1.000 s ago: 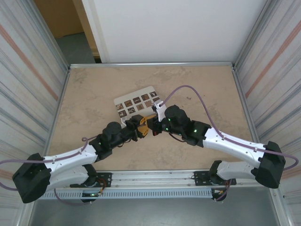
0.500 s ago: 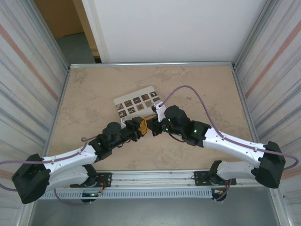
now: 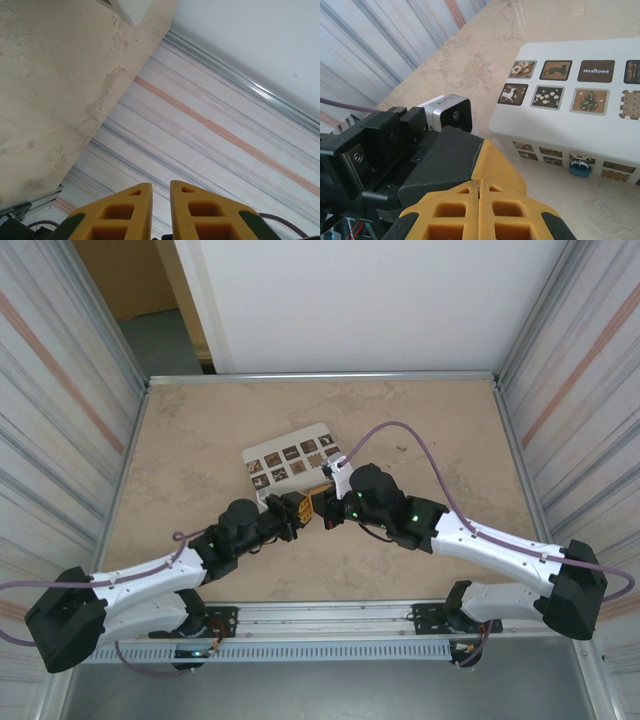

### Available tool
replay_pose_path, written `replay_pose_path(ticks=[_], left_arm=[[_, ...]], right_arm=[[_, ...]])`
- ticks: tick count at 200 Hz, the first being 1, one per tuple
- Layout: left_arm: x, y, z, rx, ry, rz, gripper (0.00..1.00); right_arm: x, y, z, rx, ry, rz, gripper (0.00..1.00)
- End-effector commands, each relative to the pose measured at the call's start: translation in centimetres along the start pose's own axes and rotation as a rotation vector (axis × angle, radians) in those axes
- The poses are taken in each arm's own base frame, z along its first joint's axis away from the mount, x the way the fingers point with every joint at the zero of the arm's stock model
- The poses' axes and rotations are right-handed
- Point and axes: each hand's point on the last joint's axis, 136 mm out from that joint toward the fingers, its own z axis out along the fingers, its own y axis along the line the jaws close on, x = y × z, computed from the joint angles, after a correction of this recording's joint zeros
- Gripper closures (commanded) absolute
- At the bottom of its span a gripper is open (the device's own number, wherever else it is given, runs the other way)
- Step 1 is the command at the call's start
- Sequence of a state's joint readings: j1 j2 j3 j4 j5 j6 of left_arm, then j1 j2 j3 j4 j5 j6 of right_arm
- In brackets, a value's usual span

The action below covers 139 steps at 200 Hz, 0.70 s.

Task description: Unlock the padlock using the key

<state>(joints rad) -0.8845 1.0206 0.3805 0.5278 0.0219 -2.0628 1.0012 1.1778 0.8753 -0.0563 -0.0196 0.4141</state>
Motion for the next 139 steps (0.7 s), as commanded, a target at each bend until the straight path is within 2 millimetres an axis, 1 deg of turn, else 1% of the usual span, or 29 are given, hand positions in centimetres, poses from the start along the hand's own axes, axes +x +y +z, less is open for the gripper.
replay_pose_path(ticks=[1,22,43,56,65,79,98,122,139], left_arm=[[0.4,-1.0,-0.3,0.023,-0.006,-0.060,0.84],[0.2,-0.9,-0.3,0.016,-0.015,-0.054,0.89],[-0.5,-0.5,-0.6,0.008,-0.052,-0.035,1.00],[-1.2,-0.4,-1.0,0.007,-0.087,-0.004,1.00],[-1.6,-0.4,-1.3,0.006,-0.113,0.022,1.00],[-2.2,-0.8,-1.8,0.011,-0.144,0.076,1.00],[-2.9,-2.0,-2.5,0.031,-0.177,0.187,1.00],[-3.9,-3.6,-3.5,-0.010,-0.226,0.410,1.00],[-4.6,-4.7,-4.0,-0.074,-0.241,0.579,1.00]], right_arm=[[-0.2,0.0,-0.5,0.010,-0.010,0.011,1.00],[-0.3,-0.2,-0.6,0.018,-0.017,0.016,1.00],[-0.3,-0.4,-0.8,0.024,-0.024,0.026,1.00],[-0.3,-0.3,-1.0,0.017,-0.024,0.030,0.97],[-0.3,-0.3,-1.0,0.011,-0.023,0.036,0.93],[-0.4,-0.4,-1.3,-0.002,-0.027,0.051,0.84],[-0.9,-0.7,-1.9,-0.025,-0.052,0.088,0.70],[-1.5,-1.2,-2.8,-0.091,-0.074,0.151,0.56],[-2.0,-1.8,-3.5,-0.136,-0.084,0.199,0.49]])
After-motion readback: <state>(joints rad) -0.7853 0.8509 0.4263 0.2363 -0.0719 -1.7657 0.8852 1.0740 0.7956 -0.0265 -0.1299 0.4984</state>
